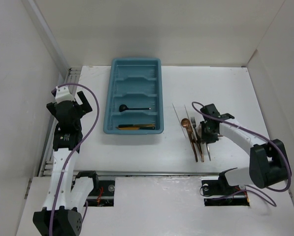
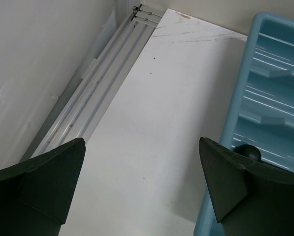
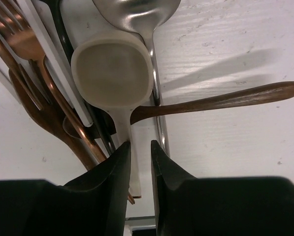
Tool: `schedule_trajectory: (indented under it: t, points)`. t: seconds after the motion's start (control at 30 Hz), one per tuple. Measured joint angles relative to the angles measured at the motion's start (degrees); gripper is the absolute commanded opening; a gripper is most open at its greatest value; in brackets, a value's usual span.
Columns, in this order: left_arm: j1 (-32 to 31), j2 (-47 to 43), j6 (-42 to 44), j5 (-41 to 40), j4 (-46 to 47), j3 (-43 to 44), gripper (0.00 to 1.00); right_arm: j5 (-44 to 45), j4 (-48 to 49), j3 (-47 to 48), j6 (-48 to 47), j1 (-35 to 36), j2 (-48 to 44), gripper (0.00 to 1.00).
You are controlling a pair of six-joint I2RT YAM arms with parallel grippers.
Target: Sort the eating utensils into containers
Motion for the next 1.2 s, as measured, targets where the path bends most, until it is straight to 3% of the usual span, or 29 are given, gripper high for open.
schedule_trajectory:
  t: [0.33,0.73,0.83,0.87,1.03,1.2]
  points:
    - [0.0,-0.42,0.0,0.0,0.0,0.0,1.0,-1.46,1.75,-0.66,0.02,0.0,-0.46,0.33]
    - [0.0,-0.52,0.22,-0.09,0.0,0.0,1.0,-2.93,5.88,-1.7,-0.42,0.0,2.12,0.29]
    - [0.0,-0.52,0.42,-0.2,0.0,0.0,1.0,-3.15,6.95,-1.7,-0.94,0.0,2.97,0.19]
    - [0.0,-0.52,0.42,-0.2,0.0,0.0,1.0,-3.39,7.3,-1.7,-1.03,0.0,3.23,0.0]
    - [0.0,-0.52,0.42,-0.22,-0.02,0.0,1.0,-2.71,7.08,-1.51,-1.27,0.0,2.95,0.0]
    - [0.0,-0.5,0.42,-0.22,0.0,0.0,1.0,3.23,-1.11,4.57,-1.29,2.34,0.24,0.0]
